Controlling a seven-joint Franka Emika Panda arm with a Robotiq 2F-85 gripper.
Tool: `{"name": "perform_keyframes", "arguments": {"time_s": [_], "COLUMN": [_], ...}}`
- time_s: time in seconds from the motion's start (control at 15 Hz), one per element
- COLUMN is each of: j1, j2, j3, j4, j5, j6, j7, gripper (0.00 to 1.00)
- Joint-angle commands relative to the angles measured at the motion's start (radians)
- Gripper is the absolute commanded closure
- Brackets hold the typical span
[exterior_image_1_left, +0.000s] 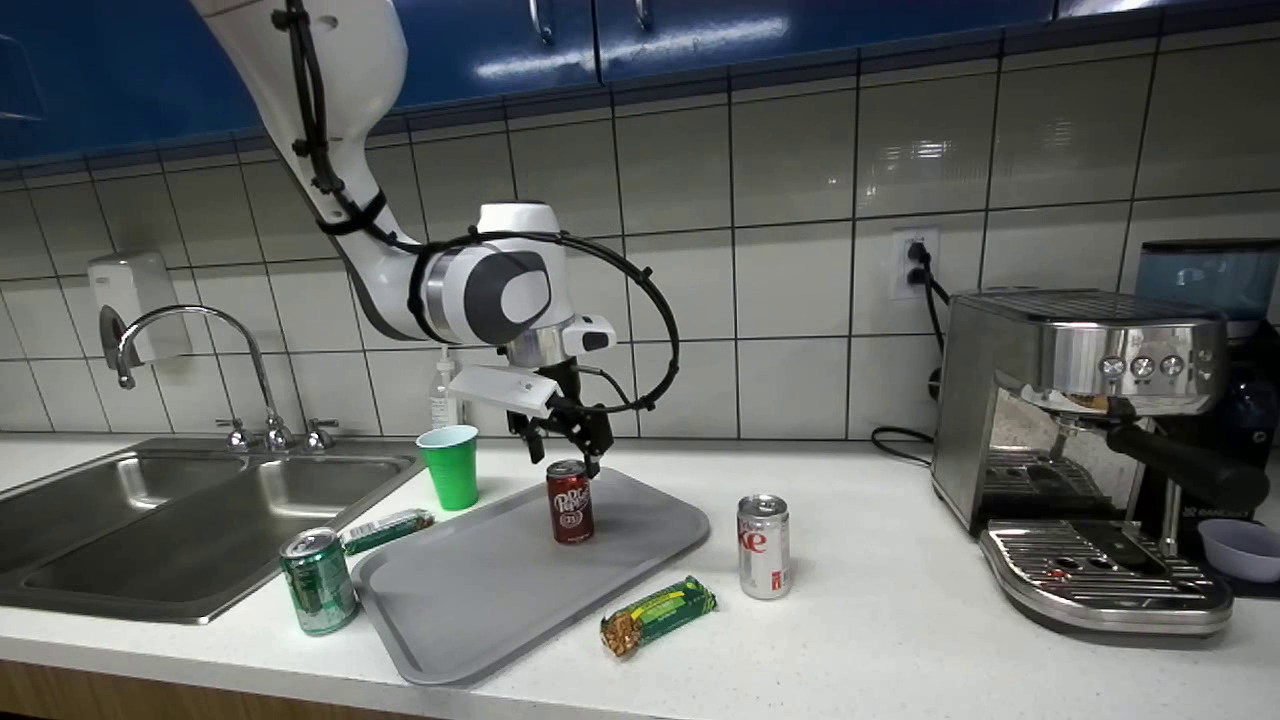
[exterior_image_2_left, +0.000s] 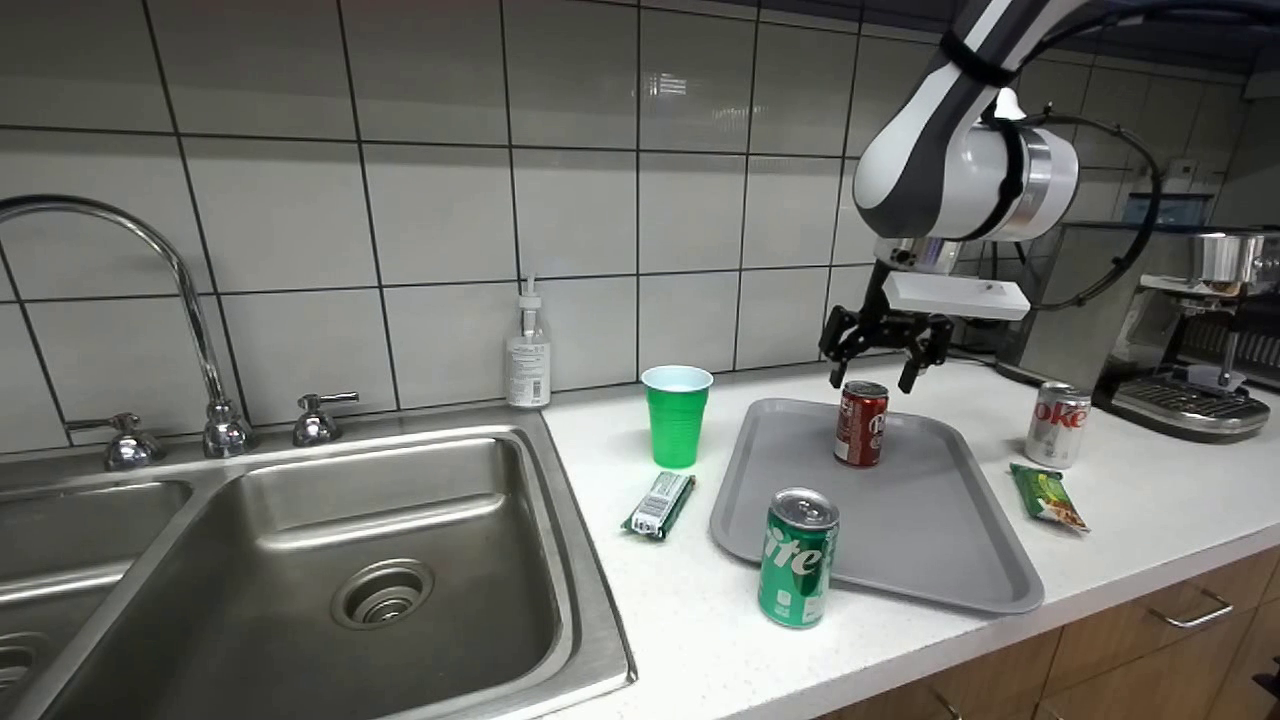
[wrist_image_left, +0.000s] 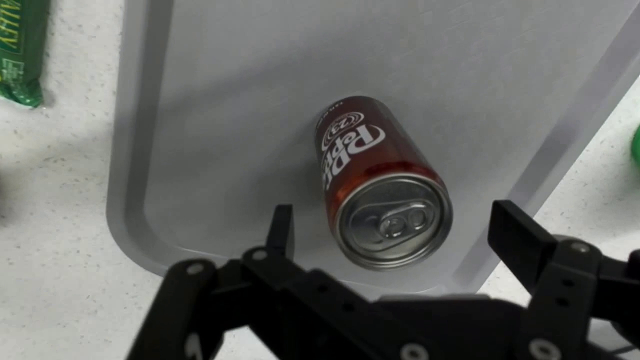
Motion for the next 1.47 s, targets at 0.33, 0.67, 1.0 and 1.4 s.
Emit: {"name": "perform_keyframes", "arguments": {"time_s": [0.33, 0.67, 1.0, 1.4], "j1": [0.008, 0.010, 0.012, 0.007], "j2": [0.052, 0.077, 0.082, 0.049], "j3": [-0.005, -0.006, -0.006, 0.003], "j4": [0.059, 0.083, 0.091, 0.076], "j5": [0.004, 0.002, -0.001, 0.006], "j6": [-0.043, -0.049, -0.052, -0.044], "j7": [-0.014, -0.012, -0.013, -0.024], "gripper": [0.00, 0.00, 0.51, 0.61]}}
